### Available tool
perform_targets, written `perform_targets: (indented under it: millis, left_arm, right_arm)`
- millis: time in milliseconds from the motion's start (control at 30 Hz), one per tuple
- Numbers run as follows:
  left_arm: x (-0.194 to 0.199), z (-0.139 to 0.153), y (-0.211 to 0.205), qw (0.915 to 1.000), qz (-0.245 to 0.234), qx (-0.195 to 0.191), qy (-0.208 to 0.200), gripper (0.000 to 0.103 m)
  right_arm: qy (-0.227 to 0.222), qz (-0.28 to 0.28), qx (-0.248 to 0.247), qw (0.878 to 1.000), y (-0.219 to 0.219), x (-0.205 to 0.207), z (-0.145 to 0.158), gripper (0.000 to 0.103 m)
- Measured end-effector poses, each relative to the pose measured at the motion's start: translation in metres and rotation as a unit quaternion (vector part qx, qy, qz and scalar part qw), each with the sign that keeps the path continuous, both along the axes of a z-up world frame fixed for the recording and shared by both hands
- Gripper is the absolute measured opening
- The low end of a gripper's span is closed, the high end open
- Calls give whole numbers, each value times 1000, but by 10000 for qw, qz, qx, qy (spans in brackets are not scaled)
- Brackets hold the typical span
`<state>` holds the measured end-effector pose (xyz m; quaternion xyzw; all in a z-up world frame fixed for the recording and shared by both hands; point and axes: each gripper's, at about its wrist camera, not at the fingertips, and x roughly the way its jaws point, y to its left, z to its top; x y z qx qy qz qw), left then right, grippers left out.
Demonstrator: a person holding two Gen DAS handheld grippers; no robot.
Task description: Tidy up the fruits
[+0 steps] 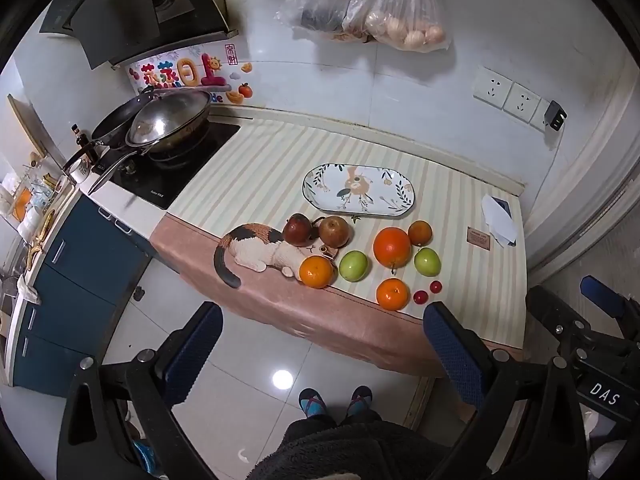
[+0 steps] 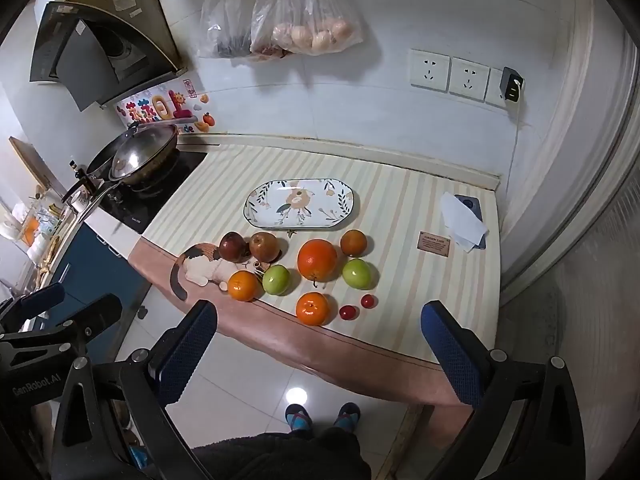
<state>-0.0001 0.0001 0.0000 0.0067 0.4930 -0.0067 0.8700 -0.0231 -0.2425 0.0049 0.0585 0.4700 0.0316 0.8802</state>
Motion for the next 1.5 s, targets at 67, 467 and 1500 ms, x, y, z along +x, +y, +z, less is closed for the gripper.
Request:
perform_targets:
  millis: [67, 467, 1500]
  left_arm:
    - [0, 0, 0, 10000, 2, 5, 7, 103]
    - [2, 1, 2, 10000, -17, -16, 67, 103]
    - [2, -1, 3, 10000, -3, -29, 60, 103]
  right_arm:
    - [0, -7, -26, 10000, 0, 0, 0, 103]
    - [15, 37, 29, 10000, 1, -1, 2, 103]
    - [0, 13, 40, 10000, 4, -1, 5, 103]
